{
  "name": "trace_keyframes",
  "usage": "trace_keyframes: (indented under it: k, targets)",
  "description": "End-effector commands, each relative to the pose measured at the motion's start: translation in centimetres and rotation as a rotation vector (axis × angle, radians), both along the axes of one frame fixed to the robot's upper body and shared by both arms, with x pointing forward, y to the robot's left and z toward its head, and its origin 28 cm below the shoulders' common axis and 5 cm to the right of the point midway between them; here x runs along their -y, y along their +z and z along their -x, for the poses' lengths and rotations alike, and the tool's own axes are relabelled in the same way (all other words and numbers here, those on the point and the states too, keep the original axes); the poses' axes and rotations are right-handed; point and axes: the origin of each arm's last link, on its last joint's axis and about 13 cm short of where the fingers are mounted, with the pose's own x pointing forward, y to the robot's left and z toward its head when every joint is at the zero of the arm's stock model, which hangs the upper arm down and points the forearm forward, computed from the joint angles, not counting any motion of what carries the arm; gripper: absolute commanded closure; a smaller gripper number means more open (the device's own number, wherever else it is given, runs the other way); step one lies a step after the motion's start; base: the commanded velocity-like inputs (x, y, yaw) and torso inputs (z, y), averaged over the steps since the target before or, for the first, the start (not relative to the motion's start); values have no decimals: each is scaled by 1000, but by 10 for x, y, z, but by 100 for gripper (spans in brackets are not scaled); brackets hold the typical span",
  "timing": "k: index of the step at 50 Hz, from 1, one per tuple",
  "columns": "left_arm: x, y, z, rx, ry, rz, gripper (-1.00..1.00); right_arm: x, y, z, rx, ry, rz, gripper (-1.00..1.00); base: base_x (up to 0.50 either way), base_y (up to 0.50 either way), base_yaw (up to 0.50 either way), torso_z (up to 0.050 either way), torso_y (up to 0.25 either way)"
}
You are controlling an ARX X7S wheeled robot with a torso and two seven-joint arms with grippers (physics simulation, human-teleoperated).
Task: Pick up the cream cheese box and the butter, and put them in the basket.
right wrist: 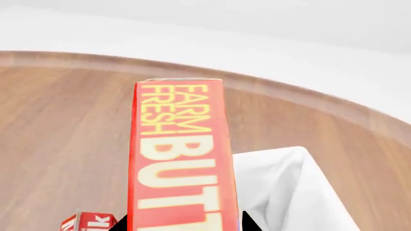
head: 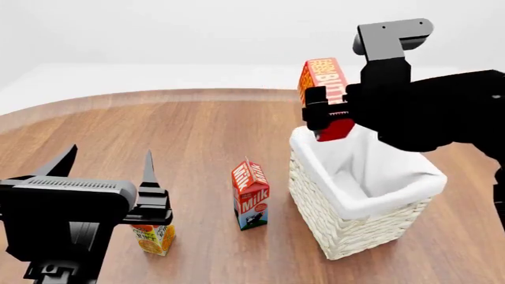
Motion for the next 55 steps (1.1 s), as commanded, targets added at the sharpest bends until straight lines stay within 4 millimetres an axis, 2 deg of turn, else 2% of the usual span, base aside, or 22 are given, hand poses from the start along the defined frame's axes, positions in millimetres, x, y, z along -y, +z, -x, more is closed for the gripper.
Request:
trace_keyframes:
  k: [1, 12, 23, 38, 55]
  targets:
    - [1, 0, 0, -1, -2, -1, -100, 16, 0, -12, 26, -91, 11, 100, 0, 0, 0, 10, 0]
    - [0, 0, 0, 0, -2, 0, -100, 22, -11, -12, 8, -110, 28, 100, 0, 0, 0, 0, 2]
    - [1, 0, 0, 0, -3, -1, -100, 25, -18, 1, -4, -94, 28, 100, 0, 0, 0, 1, 1]
    - [1, 0, -1, -2, -4, -4, -100, 34, -29, 5, -18, -111, 45, 100, 0, 0, 0, 0, 1]
    - [1, 0, -1, -4, -3, -4, -100, 42, -51, -1, -70, -145, 58, 100, 0, 0, 0, 1, 1]
